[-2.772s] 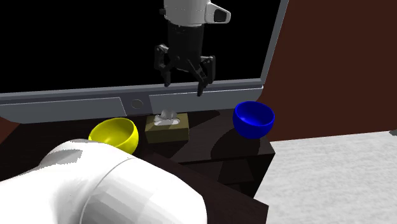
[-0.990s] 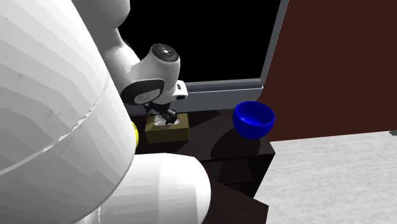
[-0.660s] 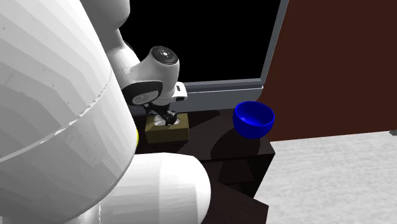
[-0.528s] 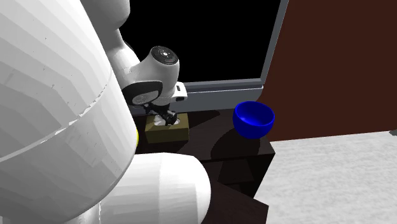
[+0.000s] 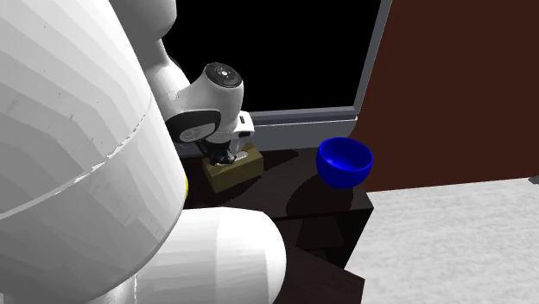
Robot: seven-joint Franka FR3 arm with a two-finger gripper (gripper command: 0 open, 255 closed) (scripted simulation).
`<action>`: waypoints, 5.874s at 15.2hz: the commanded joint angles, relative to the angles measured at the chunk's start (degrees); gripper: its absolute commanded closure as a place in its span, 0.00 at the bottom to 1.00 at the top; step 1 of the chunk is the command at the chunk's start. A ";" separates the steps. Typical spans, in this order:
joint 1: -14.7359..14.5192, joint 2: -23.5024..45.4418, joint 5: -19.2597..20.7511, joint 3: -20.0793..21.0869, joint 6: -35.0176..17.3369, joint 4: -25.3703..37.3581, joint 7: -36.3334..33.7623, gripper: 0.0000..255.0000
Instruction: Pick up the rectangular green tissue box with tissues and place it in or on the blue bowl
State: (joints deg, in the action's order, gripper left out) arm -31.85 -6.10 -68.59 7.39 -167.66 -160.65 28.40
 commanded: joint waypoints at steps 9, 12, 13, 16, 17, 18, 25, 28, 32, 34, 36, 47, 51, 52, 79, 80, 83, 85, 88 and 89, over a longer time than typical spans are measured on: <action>8.95 -2.82 28.07 -7.03 21.43 6.72 7.48 0.00; 7.93 -0.16 25.31 -6.66 19.16 7.01 9.37 0.00; 7.61 0.75 24.33 -6.52 18.43 7.15 10.05 0.00; 6.53 4.10 20.60 -5.94 15.97 7.84 12.70 0.00; 6.55 4.10 20.60 -5.92 15.97 7.84 12.71 0.00; 6.56 4.09 20.60 -5.91 15.96 7.83 12.70 0.00; 6.56 4.09 20.61 -5.91 15.98 7.84 12.70 1.00; 6.56 4.06 20.63 -5.91 15.99 7.83 12.66 1.00; 6.53 4.07 20.57 -5.88 15.94 7.80 12.67 1.00; 6.56 4.10 20.60 -5.90 15.97 7.84 12.71 1.00; 6.85 2.29 22.73 -6.00 17.22 7.62 10.63 1.00; 8.99 -6.69 31.94 -5.79 25.14 7.97 1.36 1.00; 9.75 -9.47 34.34 -5.65 28.30 8.70 -1.21 1.00; 9.93 -10.13 34.87 -5.62 29.10 8.93 -1.80 1.00; 17.79 -16.17 46.12 -14.27 50.36 21.12 -0.38 1.00; 18.39 -15.51 46.60 -15.32 51.20 22.11 0.80 1.00; 20.06 -13.17 47.84 -18.42 53.71 25.49 4.33 1.00; 21.08 -11.32 48.46 -20.42 55.40 28.07 6.69 1.00; 22.49 -8.11 49.06 -23.31 58.01 32.41 10.23 1.00; 22.95 -6.93 49.16 -24.24 58.91 33.99 11.42 1.00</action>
State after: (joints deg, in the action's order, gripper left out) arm -9.32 -14.51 -19.45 -15.88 -109.35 -128.17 38.41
